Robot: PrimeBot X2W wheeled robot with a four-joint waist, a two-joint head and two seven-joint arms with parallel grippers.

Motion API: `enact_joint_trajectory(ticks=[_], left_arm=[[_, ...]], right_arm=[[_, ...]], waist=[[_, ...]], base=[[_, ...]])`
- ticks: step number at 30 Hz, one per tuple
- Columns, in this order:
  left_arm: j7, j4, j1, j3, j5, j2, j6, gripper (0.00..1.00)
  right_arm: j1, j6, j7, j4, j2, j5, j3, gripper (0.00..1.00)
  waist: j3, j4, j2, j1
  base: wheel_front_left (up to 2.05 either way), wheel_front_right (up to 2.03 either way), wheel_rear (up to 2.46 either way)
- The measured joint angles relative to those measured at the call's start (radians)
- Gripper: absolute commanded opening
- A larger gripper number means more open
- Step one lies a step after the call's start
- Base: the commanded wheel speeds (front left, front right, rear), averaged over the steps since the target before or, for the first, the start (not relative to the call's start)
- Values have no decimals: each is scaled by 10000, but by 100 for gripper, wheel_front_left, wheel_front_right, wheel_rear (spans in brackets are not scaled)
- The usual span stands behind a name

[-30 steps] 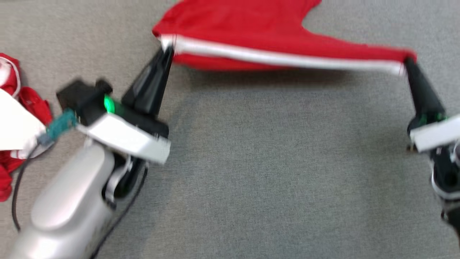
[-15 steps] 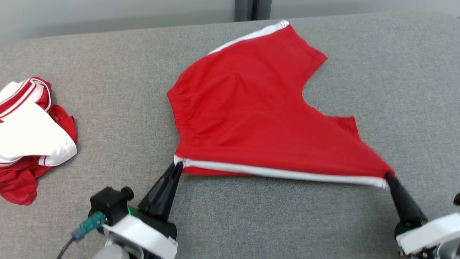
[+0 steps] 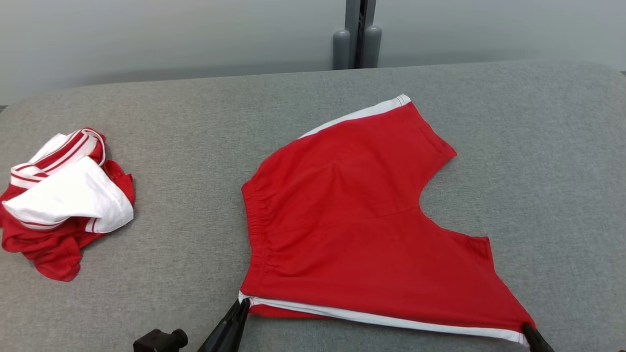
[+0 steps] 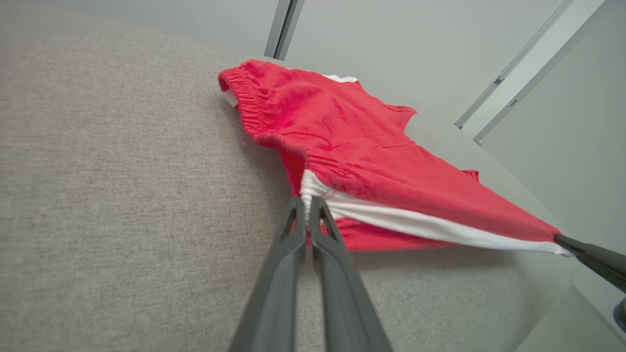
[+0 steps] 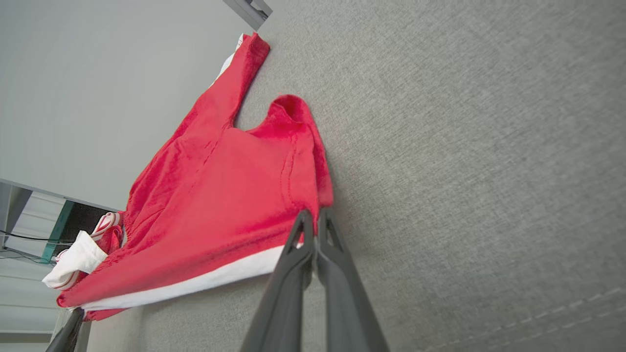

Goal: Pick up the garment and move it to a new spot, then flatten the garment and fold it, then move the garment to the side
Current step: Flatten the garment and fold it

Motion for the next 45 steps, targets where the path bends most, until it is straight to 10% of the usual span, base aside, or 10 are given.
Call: enact_joint_trajectory(ticks=[15,45], left_arm=[[-2,-267,-874,267,1103,-874,-598,0],[-10,3613,-6730,-679,851,-2034,-734,0]], right_arm=[[-2915,-2,1735,-1034,623,-1026,-1429,0],[-12306,-2,637,7706,-178,-3162,-382,0]], waist=[[-79,385,0,-1],[2279,2004,-1,0]], base=[[0,0,0],[0,0,0]])
